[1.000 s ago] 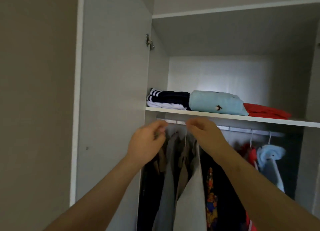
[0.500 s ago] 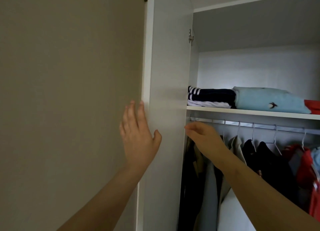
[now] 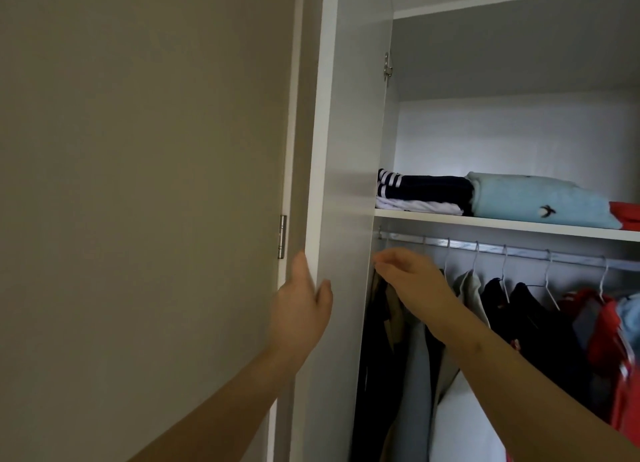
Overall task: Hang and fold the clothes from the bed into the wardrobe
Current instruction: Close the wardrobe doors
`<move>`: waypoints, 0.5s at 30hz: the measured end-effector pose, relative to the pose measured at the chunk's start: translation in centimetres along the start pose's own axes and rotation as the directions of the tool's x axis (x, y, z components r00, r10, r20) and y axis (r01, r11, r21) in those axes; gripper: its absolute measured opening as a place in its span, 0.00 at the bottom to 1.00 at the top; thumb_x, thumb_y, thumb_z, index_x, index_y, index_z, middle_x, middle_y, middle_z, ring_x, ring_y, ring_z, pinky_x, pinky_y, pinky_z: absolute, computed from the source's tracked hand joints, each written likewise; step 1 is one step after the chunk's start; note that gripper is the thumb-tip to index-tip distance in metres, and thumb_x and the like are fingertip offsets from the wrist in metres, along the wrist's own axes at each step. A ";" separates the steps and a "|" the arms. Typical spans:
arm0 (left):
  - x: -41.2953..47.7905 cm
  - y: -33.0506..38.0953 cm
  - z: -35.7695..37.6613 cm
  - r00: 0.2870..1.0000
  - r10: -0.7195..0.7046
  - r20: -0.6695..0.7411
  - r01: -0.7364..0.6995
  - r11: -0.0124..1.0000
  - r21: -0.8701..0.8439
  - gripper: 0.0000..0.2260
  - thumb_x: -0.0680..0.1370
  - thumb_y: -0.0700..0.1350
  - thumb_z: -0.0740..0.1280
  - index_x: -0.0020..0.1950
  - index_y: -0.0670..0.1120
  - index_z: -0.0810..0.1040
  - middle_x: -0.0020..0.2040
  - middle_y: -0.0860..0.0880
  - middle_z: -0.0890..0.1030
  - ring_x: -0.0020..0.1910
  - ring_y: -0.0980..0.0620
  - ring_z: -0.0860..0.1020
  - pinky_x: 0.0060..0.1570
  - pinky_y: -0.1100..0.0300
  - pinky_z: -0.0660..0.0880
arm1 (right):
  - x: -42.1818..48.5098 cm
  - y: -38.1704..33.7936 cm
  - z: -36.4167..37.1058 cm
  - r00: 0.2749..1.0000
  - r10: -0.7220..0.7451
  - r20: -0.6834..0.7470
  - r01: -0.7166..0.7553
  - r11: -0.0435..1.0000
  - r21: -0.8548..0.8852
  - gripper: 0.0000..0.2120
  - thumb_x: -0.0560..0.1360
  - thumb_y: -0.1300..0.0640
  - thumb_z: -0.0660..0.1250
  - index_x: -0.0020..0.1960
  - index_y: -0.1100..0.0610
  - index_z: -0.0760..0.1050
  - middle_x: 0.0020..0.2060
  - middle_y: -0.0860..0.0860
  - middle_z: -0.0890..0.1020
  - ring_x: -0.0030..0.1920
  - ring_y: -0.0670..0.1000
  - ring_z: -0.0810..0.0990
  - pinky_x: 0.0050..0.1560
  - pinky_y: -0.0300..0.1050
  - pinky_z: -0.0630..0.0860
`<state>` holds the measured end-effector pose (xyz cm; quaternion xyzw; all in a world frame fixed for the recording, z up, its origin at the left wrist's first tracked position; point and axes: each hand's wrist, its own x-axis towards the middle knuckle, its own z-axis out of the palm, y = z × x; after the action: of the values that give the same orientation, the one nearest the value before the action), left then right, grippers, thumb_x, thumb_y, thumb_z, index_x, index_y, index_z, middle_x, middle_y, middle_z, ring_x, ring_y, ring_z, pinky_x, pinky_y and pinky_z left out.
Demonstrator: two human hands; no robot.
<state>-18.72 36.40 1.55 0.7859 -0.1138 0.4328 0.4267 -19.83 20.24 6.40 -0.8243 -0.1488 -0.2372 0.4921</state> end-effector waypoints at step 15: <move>-4.9 8.1 10.5 0.951 0.242 0.190 -0.236 0.970 -0.054 0.42 0.72 0.51 0.68 0.73 0.55 0.40 0.72 0.50 0.65 0.66 0.51 0.70 0.61 0.59 0.71 | -1.9 5.2 -9.7 0.985 0.100 -0.140 -0.095 0.994 0.045 0.10 0.78 0.57 0.62 0.43 0.44 0.76 0.44 0.44 0.80 0.46 0.44 0.77 0.48 0.39 0.71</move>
<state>-19.96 22.44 -0.40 0.7982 -0.2561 0.4003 0.3701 -21.32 9.24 5.44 -0.8020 -0.0773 -0.2680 0.5283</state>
